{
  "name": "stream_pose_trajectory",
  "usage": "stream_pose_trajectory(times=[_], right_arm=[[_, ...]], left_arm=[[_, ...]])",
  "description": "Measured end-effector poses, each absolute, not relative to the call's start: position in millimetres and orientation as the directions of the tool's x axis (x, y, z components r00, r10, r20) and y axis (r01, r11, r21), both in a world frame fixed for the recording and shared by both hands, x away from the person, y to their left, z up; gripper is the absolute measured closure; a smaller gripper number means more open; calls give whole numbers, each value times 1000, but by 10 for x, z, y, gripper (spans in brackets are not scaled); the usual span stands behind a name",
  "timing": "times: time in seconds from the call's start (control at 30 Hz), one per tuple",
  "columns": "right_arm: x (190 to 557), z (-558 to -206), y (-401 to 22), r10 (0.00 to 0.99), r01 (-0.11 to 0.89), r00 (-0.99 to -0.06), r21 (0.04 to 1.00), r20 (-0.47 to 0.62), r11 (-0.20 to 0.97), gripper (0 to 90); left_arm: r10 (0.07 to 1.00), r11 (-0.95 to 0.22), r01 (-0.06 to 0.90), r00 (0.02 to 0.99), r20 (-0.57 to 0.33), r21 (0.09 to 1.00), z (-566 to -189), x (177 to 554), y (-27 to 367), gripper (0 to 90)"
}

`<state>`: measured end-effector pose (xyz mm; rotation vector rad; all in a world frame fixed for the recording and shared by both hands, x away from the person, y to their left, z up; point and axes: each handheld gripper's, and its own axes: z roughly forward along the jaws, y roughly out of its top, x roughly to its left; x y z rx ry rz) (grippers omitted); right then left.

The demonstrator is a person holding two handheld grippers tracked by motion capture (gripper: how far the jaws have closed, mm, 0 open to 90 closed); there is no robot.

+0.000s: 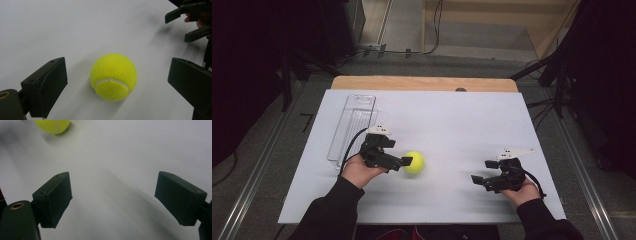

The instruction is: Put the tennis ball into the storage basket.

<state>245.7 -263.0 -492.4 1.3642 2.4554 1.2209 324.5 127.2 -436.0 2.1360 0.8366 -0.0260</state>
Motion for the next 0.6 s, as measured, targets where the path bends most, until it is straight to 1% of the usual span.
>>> stream_pose_trajectory(times=[0.07, 0.6], right_arm=[[2457, -4924, -2632, 744, 680, -602, 673, 289, 289, 123], [2455, -4917, -2648, 746, 680, -600, 676, 290, 285, 123]], left_arm=[[556, -451, 566, 783, -279, 690, -4357, 3264, 1231, 27], [548, -467, 557, 792, -269, 687, -4374, 3382, 964, 27]])
